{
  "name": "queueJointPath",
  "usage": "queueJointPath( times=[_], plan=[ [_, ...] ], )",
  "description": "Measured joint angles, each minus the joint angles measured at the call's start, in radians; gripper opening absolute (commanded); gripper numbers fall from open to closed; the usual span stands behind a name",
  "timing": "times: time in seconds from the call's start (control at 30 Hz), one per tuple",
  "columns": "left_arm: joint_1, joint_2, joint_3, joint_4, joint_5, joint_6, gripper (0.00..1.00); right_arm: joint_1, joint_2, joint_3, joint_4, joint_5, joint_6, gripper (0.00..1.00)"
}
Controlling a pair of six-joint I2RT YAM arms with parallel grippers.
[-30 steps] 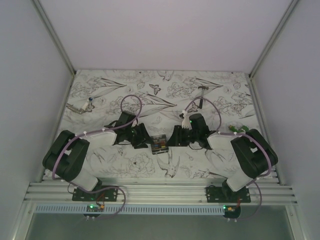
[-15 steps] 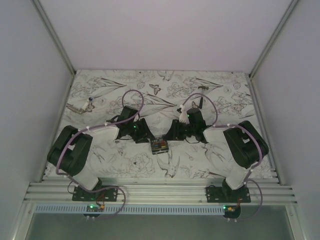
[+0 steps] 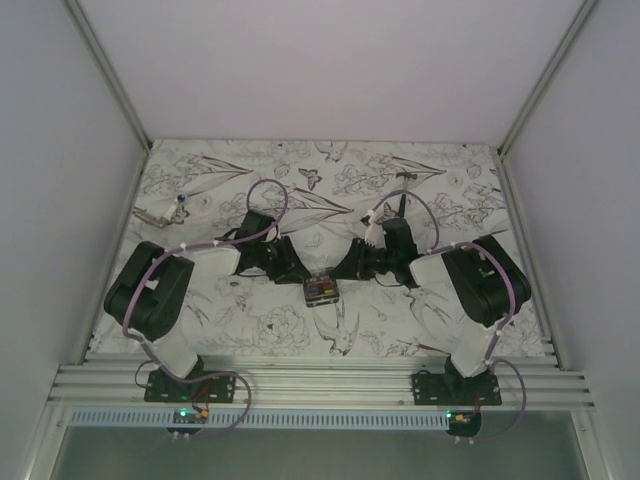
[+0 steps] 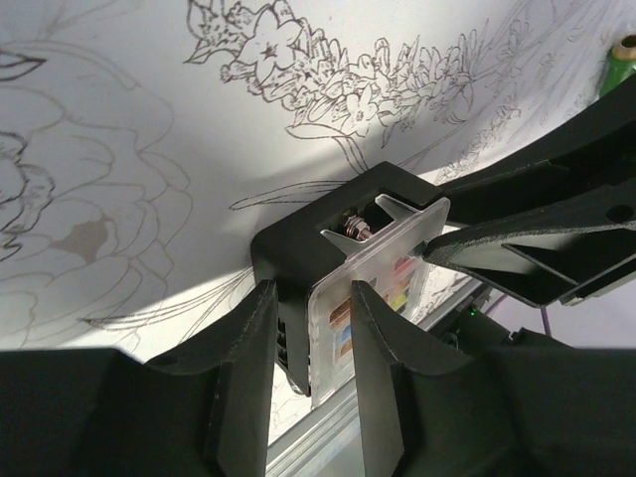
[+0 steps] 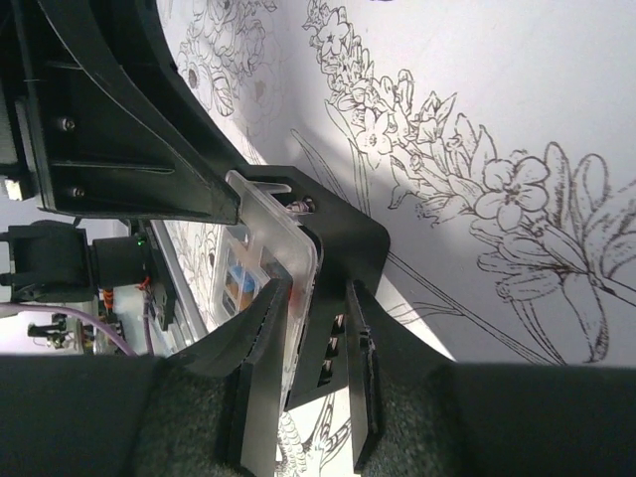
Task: Snap on the fuse box
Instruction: Close the fuse box cover on the fuse box base.
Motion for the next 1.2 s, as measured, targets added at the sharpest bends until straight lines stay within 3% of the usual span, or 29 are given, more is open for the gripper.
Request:
queueJointPath(
  times=[0.17, 0.3, 0.47, 0.7, 0.87, 1.2],
  plan=[
    [0.005, 0.039, 0.008, 0.049, 0.049, -0.004, 0.21, -0.023, -0.005, -0.052, 0.091, -0.001, 0.023, 0.20],
    [-0.005, 0.025, 0.006, 0.060, 0.036, 0.004, 0.33, -0.024, -0.029, -0.080, 0.111, 0.023, 0.030, 0.30],
    [-0.050, -0.038, -0.031, 0.062, -0.051, 0.025, 0.45, 0.005, -0.097, -0.105, 0.032, 0.062, 0.008, 0.45],
    [-0.070, -0.145, -0.096, 0.041, -0.081, 0.029, 0.49, 0.036, -0.217, -0.151, -0.089, 0.087, -0.021, 0.54],
    [-0.082, -0.214, -0.150, 0.029, -0.084, 0.020, 0.47, 0.040, -0.303, -0.188, -0.132, 0.091, -0.025, 0.54],
    [-0.135, -0.235, -0.196, 0.008, -0.083, 0.000, 0.31, 0.105, -0.301, -0.193, -0.138, 0.090, -0.023, 0.47]
  ],
)
